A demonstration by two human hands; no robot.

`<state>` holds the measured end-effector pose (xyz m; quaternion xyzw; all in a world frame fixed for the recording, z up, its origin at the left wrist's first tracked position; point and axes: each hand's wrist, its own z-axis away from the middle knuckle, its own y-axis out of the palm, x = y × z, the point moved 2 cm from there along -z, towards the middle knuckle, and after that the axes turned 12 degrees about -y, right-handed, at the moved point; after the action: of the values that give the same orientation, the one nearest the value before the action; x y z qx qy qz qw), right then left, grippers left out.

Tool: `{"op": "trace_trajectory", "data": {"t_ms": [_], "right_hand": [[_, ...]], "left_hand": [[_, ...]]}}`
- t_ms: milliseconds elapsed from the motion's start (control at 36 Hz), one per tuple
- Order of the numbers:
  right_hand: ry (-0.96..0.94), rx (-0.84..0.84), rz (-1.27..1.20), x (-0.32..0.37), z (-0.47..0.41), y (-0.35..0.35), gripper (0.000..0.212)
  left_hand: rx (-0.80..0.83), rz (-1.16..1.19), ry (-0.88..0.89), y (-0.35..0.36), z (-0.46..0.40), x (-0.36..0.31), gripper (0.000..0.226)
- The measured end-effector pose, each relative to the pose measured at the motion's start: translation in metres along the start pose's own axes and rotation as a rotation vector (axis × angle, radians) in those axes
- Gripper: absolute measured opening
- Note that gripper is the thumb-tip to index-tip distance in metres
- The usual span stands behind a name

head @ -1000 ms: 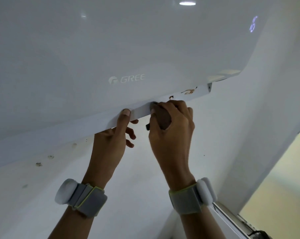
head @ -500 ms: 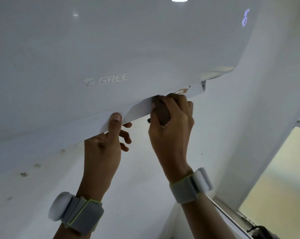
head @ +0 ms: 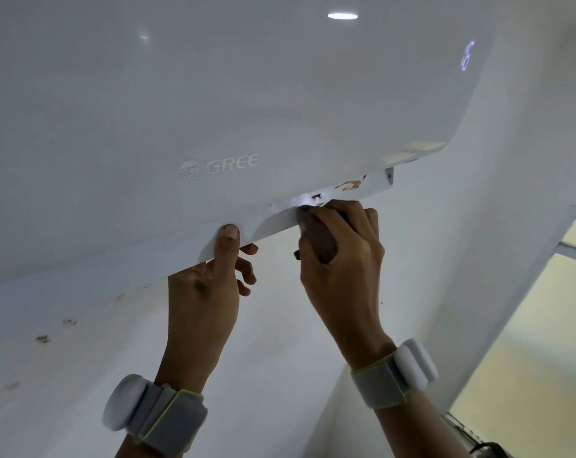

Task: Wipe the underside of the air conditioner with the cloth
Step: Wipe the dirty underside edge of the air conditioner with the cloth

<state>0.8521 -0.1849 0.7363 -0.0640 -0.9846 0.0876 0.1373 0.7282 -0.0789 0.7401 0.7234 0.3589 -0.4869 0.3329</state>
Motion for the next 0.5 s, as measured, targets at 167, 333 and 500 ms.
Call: {"op": "trace_trajectory", "data": {"t_ms": [167,333,500], "right_hand": [[0.171,-0.064,0.009,-0.011,-0.023,0.008,0.025],[0.051,-0.007,0.006,0.003,-0.003,0.003,0.022],[0.212,-0.085,0.024,-0.01,-0.021,0.012,0.021]], "left_hand": [[-0.013,0.013,-0.007,0.001,0.001,0.0,0.017],[-0.018,-0.004,-0.016,0.0,-0.001,0.002,0.016],[-0.027,0.003,-0.023,0.0,0.0,0.004,0.015]]}}
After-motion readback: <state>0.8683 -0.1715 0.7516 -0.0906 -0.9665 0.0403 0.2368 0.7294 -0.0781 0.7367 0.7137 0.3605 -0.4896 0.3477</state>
